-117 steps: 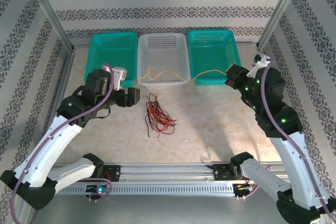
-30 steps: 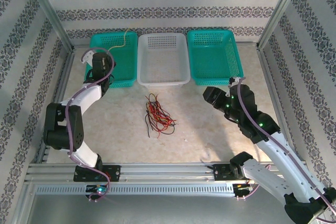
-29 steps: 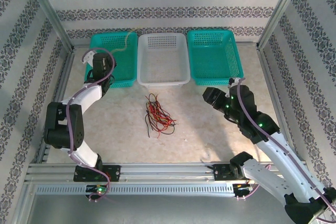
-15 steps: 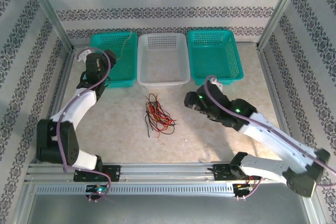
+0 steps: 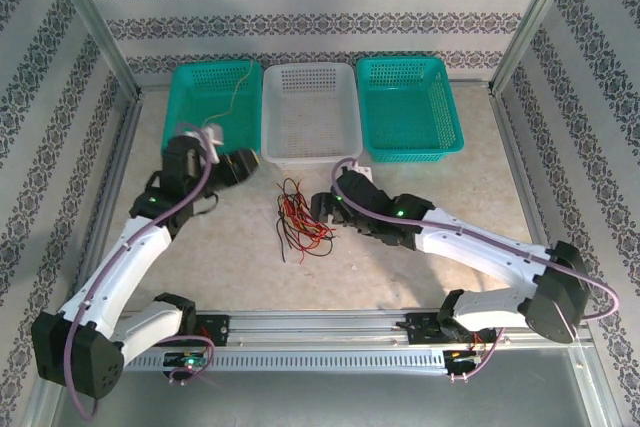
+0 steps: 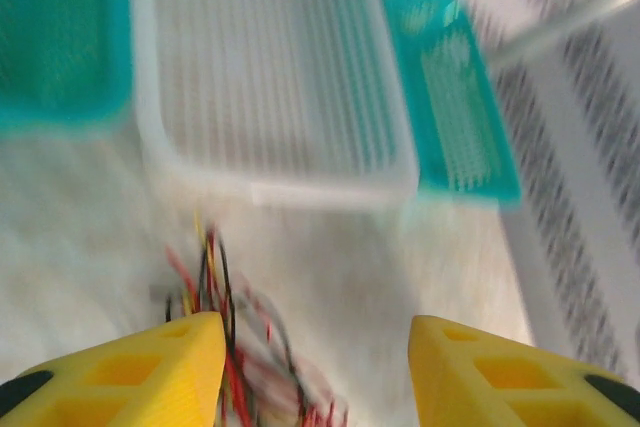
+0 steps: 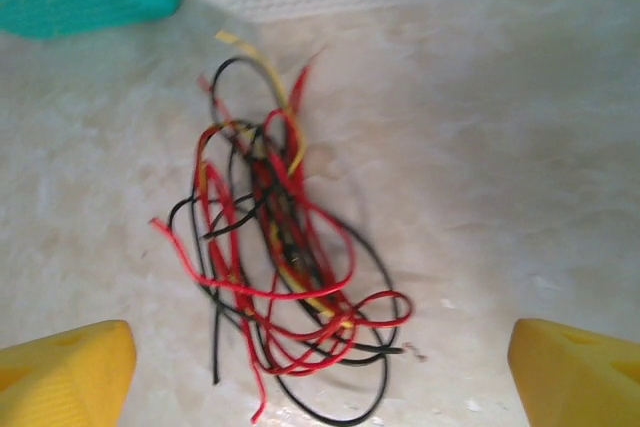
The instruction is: Untangle the cables
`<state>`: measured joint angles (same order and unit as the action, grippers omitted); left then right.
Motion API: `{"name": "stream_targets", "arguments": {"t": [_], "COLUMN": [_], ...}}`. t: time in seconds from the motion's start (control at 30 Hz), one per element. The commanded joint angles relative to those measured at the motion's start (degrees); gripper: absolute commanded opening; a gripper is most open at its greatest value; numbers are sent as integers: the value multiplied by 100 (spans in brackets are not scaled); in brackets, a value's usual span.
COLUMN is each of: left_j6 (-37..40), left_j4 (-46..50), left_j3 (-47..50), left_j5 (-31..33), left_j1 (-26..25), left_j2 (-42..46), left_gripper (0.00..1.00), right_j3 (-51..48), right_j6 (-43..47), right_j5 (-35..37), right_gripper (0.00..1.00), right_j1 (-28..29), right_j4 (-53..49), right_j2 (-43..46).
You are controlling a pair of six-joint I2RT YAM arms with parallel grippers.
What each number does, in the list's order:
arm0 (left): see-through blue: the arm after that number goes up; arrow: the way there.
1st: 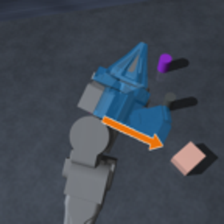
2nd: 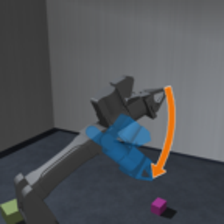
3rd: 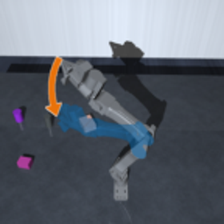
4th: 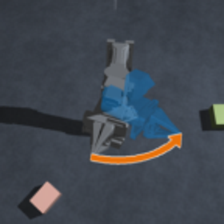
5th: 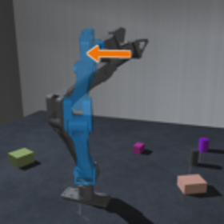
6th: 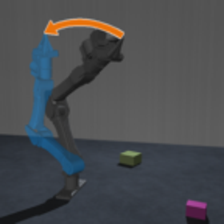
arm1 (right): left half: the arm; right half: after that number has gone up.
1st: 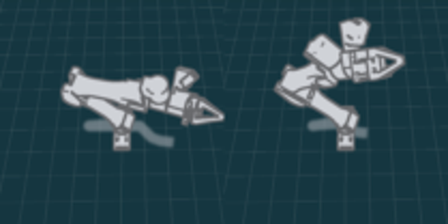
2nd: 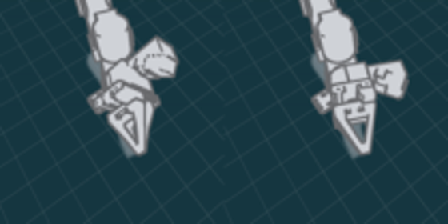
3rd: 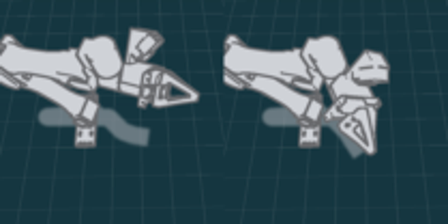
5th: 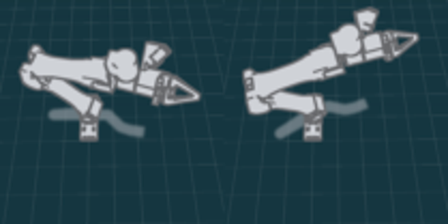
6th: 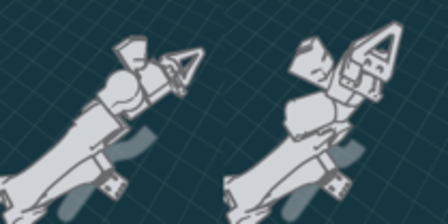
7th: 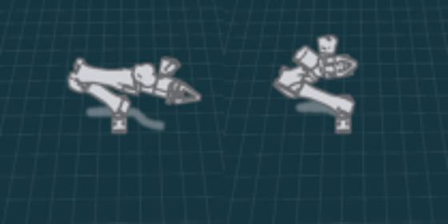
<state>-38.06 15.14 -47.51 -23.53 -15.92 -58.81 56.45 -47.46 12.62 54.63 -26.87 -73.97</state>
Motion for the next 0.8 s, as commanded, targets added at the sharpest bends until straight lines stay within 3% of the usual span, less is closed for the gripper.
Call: {"name": "stream_targets", "arguments": {"t": [0.0, 0.1, 0.23, 0.5, 0.63, 0.7, 0.77], "left_j6": [-61, -741, -1140, -1370, -1300, -1268, -1206], "left_j4": [601, -162, -724, -884, -1069, -996, -843], "left_j3": [562, 1296, 1654, 1607, 1602, 1584, 1588], "left_j5": [-231, -433, -396, -350, -672, -682, -537], "left_j1": [-398, -406, -404, -385, -386, -386, -388], "left_j2": [174, 442, 682, 553, 446, 471, 564], "left_gripper": [50, 47, 45, 42, 48, 52, 56], "right_j3": [255, 568, 1029, 1944, 1835, 1730, 1639], "right_j6": [417, 491, 716, 898, 721, 656, 637], "right_j5": [-368, -384, -479, 135, 247, 240, 278], "right_gripper": [83, 58, 43, 26, 17, 16, 23], "right_j1": [282, 405, 434, 434, 323, 303, 308], "right_j4": [466, 371, 355, -177, -261, -240, -239], "right_j2": [-287, -804, -1485, -2454, -2543, -2511, -2435]}}
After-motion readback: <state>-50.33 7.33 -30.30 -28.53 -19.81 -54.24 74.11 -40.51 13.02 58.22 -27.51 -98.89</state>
